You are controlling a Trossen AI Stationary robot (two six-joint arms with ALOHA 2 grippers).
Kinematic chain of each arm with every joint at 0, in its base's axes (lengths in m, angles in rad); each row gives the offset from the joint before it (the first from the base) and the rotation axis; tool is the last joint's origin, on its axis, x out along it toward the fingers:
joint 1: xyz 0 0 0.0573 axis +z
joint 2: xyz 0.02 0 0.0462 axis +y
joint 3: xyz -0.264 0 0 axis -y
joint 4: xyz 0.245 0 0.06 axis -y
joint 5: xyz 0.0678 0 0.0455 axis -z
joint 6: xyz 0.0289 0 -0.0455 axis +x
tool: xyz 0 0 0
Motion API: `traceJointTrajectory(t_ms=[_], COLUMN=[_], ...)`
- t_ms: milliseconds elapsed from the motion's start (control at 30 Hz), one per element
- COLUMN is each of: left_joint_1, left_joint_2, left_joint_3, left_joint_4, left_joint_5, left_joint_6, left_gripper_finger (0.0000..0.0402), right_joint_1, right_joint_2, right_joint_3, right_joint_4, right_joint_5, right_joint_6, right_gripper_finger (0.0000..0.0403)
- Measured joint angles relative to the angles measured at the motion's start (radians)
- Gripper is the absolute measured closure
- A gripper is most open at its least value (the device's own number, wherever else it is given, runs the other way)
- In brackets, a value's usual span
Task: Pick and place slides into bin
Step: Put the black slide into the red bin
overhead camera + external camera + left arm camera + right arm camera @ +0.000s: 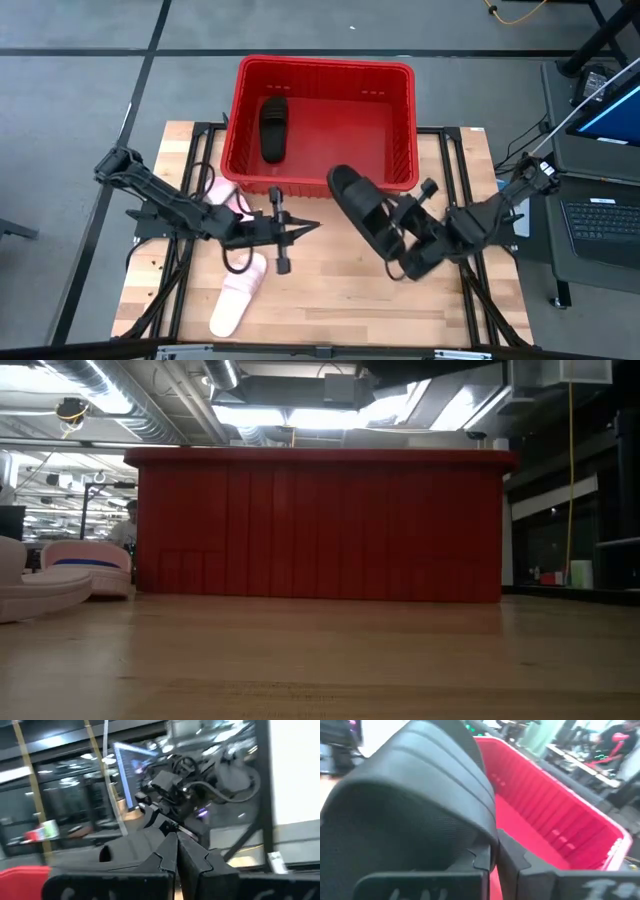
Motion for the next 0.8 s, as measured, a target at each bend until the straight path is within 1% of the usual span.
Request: traceJointTrajectory(t_ms=[167,233,333,400,500,600,700,800], left_joint_1=[0.01,0.015,0.022,0.027,0.037,0.05,0.067,0.088], left_joint_2=[0.09,0.116,0.15,0.168,0.196,0.215,0.228,0.244], left_joint_3=[0.181,0.255,0.357,0.414,0.471,0.495,0.495,0.495], left_joint_4=[-0.25,-0.367,-0.464,-0.498,-0.505,-0.505,-0.513,-0.537], left_joint_5=[-0.165,-0.252,-0.377,-0.42,-0.449,-0.472,-0.473,-0.45], left_joint_6=[0.03,0.026,0.031,0.061,0.104,0.147,0.168,0.17], left_gripper_finger=[0.0401,0.04,0.0399,0.04,0.04,0.0395,0.0383,0.0362], right_joint_1=[-0.088,-0.115,-0.156,-0.181,-0.217,-0.249,-0.274,-0.294], right_joint_2=[0.0,0.0,0.0,0.0,0.0,0.0,0.0,0.0], right_joint_3=[0.0,0.0,0.0,0.0,0.0,0.0,0.0,0.0], right_joint_4=[0.139,0.182,0.231,0.253,0.268,0.271,0.272,0.275], right_joint_5=[0.0,0.002,0.003,0.002,0.002,0.002,-0.001,-0.001], right_joint_6=[-0.187,-0.242,-0.284,-0.284,-0.285,-0.284,-0.285,-0.285], right_gripper_finger=[0.0387,0.0387,0.0387,0.0387,0.0387,0.0387,0.0387,0.0387])
